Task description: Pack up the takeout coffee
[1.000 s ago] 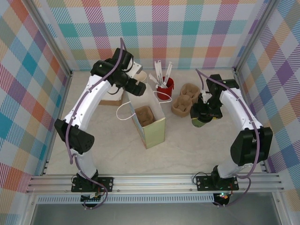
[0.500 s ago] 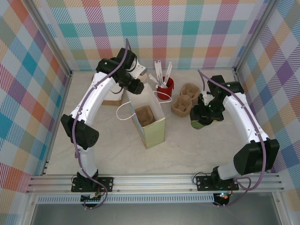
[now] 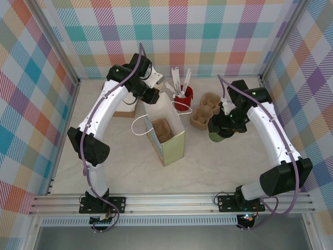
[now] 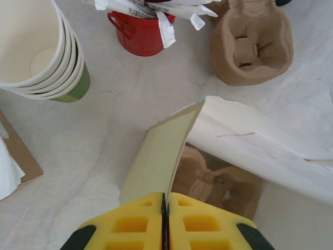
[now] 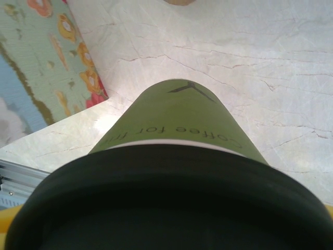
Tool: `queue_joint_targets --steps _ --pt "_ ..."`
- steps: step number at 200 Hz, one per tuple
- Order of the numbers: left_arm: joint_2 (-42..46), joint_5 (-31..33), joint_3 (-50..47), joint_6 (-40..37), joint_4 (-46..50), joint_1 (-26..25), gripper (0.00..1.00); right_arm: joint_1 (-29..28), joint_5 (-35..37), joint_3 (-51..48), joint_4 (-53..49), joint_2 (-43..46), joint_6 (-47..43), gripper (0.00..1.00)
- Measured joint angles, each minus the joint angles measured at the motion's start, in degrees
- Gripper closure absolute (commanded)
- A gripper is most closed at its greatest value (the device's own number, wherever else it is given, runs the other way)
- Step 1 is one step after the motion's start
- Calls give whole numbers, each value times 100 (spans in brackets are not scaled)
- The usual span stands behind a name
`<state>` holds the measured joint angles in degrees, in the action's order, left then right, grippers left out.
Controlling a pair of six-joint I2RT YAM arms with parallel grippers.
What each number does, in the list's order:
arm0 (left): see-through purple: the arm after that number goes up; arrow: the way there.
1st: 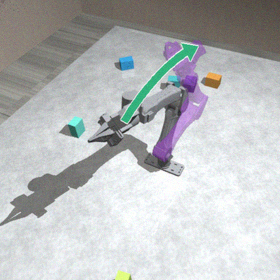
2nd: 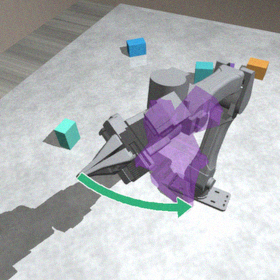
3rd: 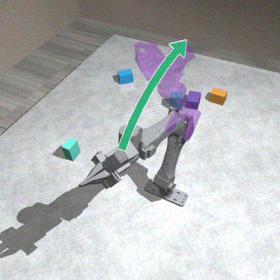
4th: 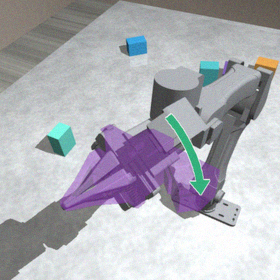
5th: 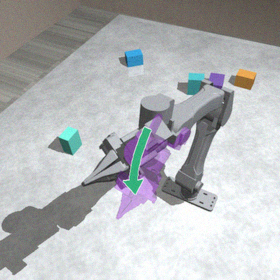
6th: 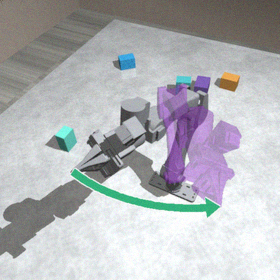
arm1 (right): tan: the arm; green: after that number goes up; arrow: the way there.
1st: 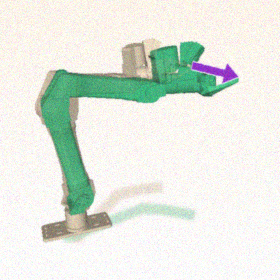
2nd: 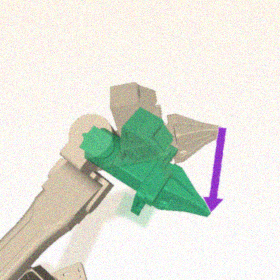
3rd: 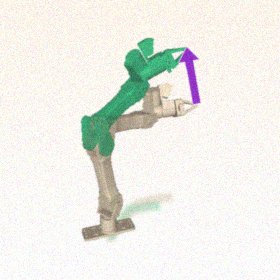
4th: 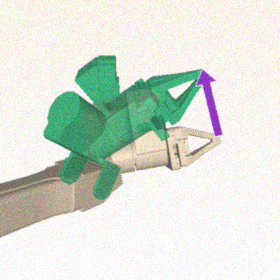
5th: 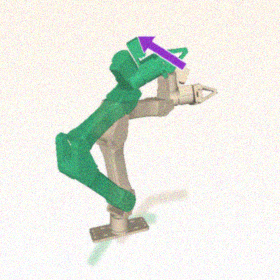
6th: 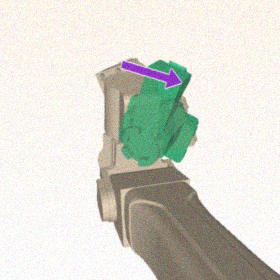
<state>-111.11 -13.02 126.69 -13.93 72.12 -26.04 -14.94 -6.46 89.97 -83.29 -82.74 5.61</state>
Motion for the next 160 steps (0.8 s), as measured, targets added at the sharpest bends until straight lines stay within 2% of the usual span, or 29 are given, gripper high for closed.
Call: queue_joint_targets --steps 100,160 --pt "2 -501 2 614 -9 0 92 -387 28 1432 -647 101 280 11" --pt "2 -605 2 1001 -31 -7 92 -553 -260 2256 -811 149 472 11"
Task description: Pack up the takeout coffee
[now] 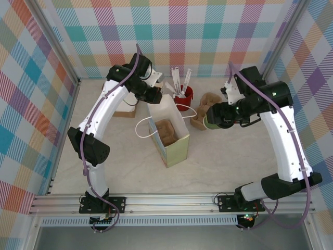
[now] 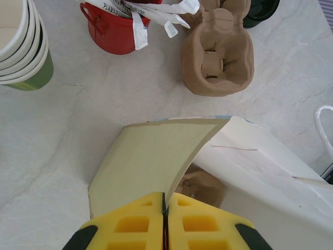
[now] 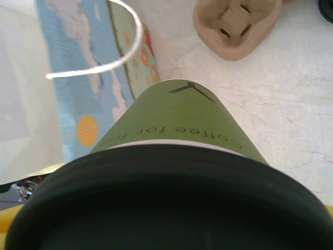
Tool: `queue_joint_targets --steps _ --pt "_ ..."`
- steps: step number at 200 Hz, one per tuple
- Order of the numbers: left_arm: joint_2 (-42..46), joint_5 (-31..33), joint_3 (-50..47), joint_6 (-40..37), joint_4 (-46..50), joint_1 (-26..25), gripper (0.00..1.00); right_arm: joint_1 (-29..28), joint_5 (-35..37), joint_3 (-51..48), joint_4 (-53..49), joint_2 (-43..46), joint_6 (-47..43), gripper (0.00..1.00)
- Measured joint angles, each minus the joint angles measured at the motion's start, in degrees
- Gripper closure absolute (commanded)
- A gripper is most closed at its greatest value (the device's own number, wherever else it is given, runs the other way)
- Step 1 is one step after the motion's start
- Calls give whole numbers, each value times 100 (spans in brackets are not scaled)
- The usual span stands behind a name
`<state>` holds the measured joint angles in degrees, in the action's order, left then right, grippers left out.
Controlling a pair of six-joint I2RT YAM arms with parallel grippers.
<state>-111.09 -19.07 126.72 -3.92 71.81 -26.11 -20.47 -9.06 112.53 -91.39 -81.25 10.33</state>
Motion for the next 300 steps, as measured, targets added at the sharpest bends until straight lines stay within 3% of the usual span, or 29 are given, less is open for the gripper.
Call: queue_joint_targets --steps 127,214,300 --pt "0 -264 -2 741 -66 -11 92 -1414 -597 940 424 -474 737 12" --pt "57 -295 -247 780 -190 -42 92 -2284 133 2087 17 -1895 984 12" --pt "59 -297 -350 776 -317 -42 92 -2496 570 2326 -79 -2507 981 14"
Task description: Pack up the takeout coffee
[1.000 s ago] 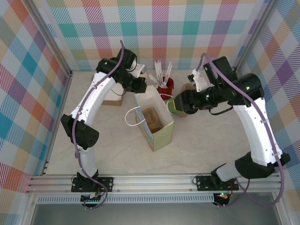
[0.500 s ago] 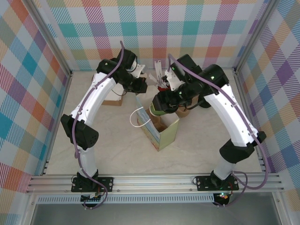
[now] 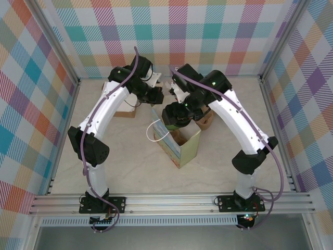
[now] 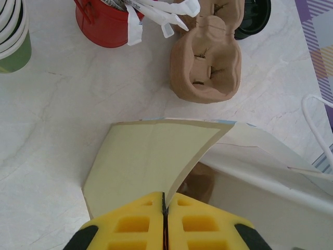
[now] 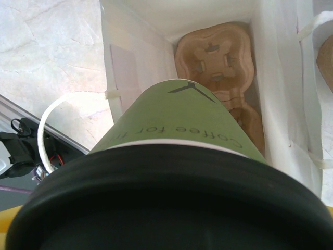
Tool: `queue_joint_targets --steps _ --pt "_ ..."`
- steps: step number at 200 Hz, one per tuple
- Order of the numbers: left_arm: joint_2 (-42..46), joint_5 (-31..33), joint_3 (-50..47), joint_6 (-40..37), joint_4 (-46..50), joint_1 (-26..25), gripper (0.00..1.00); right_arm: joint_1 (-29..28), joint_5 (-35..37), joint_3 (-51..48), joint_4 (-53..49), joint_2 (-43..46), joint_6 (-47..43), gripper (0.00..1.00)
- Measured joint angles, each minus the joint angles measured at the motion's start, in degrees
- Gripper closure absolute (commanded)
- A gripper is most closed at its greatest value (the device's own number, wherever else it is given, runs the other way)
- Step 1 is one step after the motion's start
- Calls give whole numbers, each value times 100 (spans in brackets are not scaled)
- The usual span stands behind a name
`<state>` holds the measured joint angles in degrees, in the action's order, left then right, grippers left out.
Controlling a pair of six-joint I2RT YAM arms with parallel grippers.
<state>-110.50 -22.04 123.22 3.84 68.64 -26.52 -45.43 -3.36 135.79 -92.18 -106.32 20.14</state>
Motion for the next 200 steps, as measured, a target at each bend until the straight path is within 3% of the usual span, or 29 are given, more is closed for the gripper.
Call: queue_joint_targets --steps 200 --pt "9 2 -74 -42 -127 -2 92 116 249 -1145 55 90 -603 14"
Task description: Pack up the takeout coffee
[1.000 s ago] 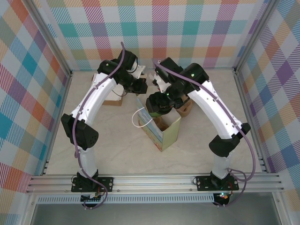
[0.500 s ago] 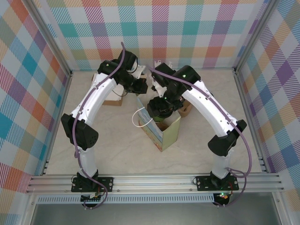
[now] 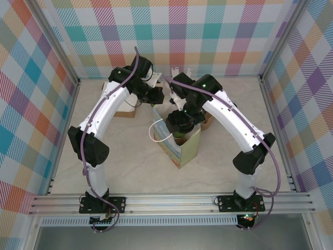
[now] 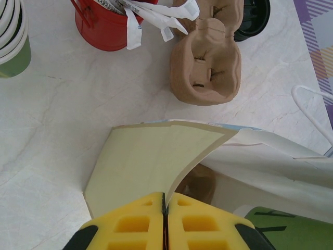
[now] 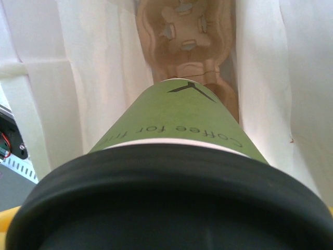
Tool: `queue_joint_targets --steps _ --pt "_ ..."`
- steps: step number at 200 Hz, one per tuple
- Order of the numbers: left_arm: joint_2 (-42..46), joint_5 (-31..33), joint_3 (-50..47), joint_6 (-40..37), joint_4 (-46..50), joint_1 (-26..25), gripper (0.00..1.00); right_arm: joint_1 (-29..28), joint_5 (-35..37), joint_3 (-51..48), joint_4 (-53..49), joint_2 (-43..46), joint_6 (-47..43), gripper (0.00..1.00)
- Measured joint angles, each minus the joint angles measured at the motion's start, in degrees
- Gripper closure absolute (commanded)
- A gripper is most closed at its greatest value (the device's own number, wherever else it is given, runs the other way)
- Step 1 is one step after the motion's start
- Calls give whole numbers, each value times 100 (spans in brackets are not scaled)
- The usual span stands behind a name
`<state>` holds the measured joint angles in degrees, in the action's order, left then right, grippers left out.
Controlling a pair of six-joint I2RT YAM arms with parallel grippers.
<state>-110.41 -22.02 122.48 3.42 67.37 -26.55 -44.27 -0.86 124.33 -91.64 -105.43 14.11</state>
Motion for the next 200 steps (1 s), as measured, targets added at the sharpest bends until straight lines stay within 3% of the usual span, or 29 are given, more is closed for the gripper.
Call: queue_joint_targets --steps 90,200 --pt "0 4 0 0 0 0 92 13 -105 -76 2 0 -155 14" --pt "0 221 -111 -46 -9 -4 91 538 -442 -256 -57 378 -306 14"
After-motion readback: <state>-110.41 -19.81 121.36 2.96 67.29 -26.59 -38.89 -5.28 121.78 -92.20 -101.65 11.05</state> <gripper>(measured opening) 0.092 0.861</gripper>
